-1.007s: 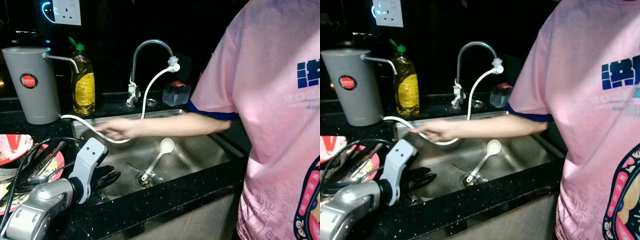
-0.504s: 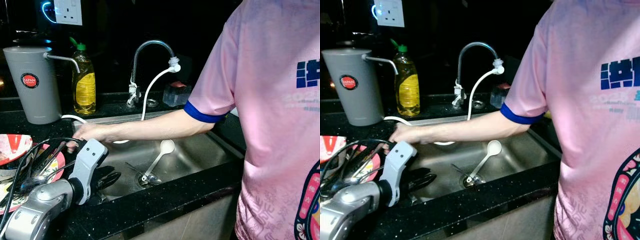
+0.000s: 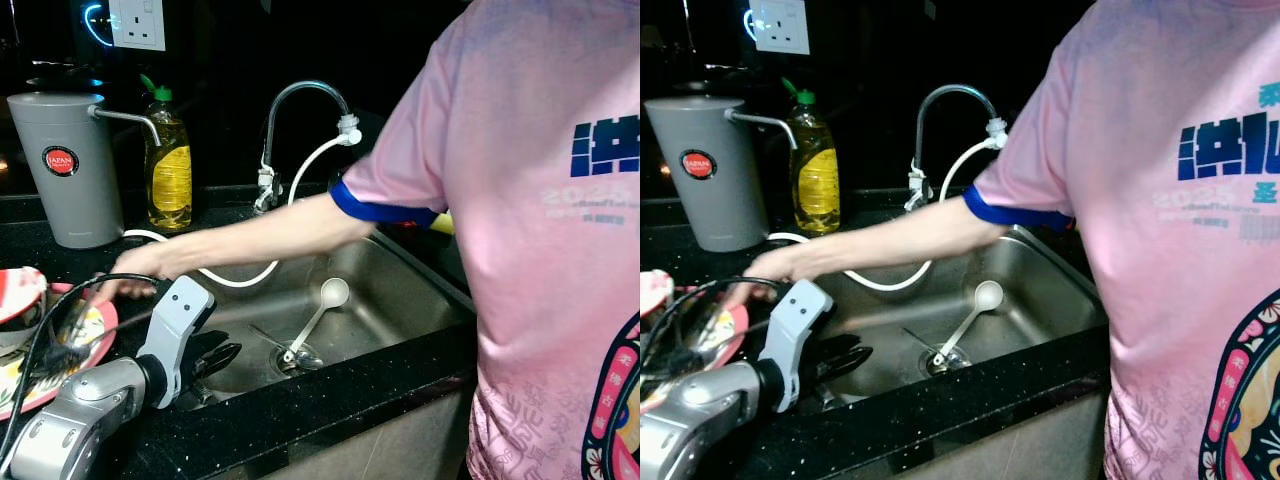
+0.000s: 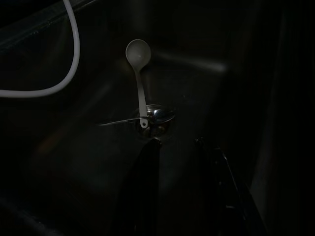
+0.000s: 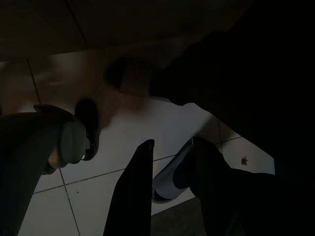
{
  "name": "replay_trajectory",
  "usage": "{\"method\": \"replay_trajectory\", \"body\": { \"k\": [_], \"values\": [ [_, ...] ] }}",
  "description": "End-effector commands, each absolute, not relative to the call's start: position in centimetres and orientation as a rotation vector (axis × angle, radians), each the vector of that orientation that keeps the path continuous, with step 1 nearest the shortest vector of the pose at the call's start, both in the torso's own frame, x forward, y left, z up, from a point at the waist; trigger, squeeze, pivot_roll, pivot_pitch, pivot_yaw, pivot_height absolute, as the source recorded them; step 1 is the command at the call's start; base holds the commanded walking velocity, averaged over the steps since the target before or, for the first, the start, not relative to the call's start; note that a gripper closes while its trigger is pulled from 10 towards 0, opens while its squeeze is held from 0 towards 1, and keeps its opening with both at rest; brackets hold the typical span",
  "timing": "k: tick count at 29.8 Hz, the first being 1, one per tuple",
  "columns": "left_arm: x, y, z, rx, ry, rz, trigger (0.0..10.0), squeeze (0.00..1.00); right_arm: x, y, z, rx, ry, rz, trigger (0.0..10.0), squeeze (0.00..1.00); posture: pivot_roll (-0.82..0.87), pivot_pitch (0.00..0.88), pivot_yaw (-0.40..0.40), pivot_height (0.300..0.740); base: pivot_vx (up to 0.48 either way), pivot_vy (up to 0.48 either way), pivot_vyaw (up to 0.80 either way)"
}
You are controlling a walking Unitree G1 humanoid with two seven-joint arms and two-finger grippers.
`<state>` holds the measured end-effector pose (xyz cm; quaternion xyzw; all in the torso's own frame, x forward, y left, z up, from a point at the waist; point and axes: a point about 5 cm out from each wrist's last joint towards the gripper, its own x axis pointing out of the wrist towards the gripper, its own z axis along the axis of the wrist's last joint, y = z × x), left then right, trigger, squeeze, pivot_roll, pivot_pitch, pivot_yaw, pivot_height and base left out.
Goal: Kitchen organization
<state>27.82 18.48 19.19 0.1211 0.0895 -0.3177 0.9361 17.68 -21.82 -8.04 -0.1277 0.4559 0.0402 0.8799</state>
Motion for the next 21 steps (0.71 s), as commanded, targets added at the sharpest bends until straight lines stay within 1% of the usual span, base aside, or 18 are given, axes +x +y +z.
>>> {"method": "replay_trajectory", "body": {
  "k": [1,21],
  "values": [
    [27.83,18.87,18.21,0.238,0.232,-0.633,10.0,0.00,17.55,-22.28,-8.01,-0.261,0.955,0.062,10.0,0.00,-0.01,0.000,-0.121,0.740,0.000,0.000,0.00],
    [27.85,18.32,18.26,0.224,0.227,-0.652,10.0,0.00,17.49,-22.64,-7.95,-0.266,0.956,0.056,10.0,0.00,-0.02,0.000,-0.127,0.740,0.000,0.000,0.00]
  ]
}}
